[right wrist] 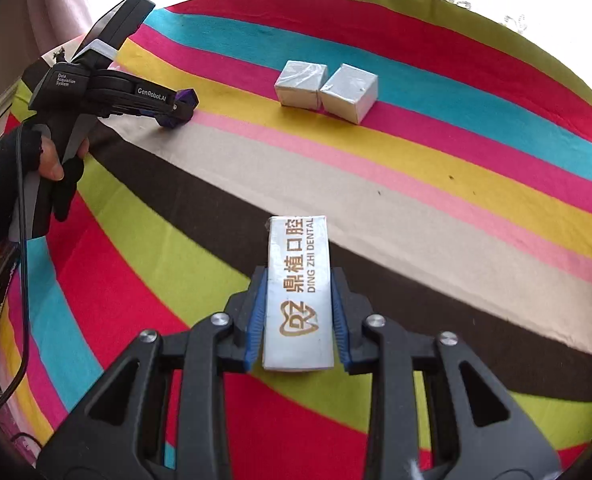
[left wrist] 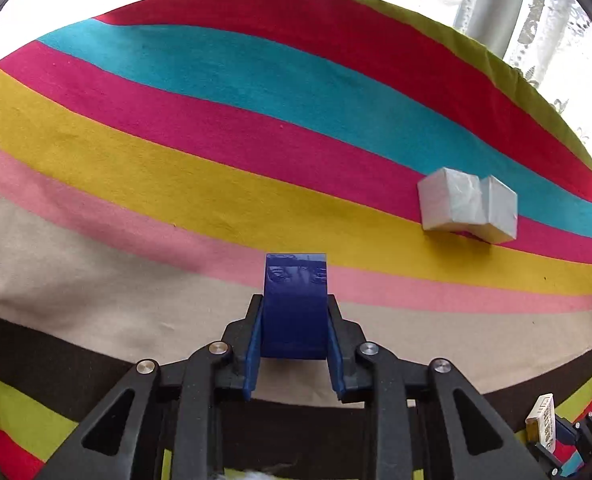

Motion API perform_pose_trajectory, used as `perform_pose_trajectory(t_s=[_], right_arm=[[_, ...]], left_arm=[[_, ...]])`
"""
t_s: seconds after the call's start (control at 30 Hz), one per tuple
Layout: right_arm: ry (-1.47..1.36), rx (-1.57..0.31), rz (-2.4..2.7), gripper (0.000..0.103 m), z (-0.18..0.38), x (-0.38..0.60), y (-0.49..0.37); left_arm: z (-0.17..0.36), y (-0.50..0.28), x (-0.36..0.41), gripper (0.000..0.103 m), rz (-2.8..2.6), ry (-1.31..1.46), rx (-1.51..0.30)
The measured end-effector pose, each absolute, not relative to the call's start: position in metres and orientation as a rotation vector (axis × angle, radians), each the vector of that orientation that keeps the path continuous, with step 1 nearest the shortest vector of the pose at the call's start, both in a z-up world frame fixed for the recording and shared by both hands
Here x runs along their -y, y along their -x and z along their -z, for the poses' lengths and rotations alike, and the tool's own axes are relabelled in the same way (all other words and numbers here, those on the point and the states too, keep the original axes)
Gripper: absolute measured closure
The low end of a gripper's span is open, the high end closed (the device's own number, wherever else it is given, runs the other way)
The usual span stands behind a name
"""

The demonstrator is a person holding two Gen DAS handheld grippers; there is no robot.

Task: Organize rigid objects
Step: 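Grasp the DING ZHI DENTAL box with the right gripper while the left grasps the blue cup, then carry the dental box and blue cup over to the storage box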

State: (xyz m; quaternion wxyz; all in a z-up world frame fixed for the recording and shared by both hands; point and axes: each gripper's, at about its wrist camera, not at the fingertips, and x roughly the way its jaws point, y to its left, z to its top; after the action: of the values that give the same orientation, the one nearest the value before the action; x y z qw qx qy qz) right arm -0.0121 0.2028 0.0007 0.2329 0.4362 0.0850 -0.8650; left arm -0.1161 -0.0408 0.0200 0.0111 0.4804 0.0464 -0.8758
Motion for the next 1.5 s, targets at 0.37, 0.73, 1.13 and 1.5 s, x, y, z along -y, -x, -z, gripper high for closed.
perform_pose_trajectory(t_s=[0.37,0.73,1.13,1.5], right_arm=[[-1.2,-0.113,2.559,0.069,-0.034,-0.254,-0.087],[-1.166,-0.083,2.61,0.069,-0.055,-0.273,-0.153],[-1.156,-0.112,2.658,0.069,-0.069,-0.294,-0.198],[-1.143,-0.152,2.722,0.069,-0.086,-0.323,-0.243]], left_arm=[[-0.032,-0.021,-0.016,0.074,2.91,-1.531,-0.137],[-0.04,-0.102,-0.044,0.074,2.993,-1.542,0.034],[-0.048,-0.137,-0.074,0.074,3.056,-1.558,0.154],[-0.055,-0.17,-0.107,0.074,3.123,-1.571,0.276]])
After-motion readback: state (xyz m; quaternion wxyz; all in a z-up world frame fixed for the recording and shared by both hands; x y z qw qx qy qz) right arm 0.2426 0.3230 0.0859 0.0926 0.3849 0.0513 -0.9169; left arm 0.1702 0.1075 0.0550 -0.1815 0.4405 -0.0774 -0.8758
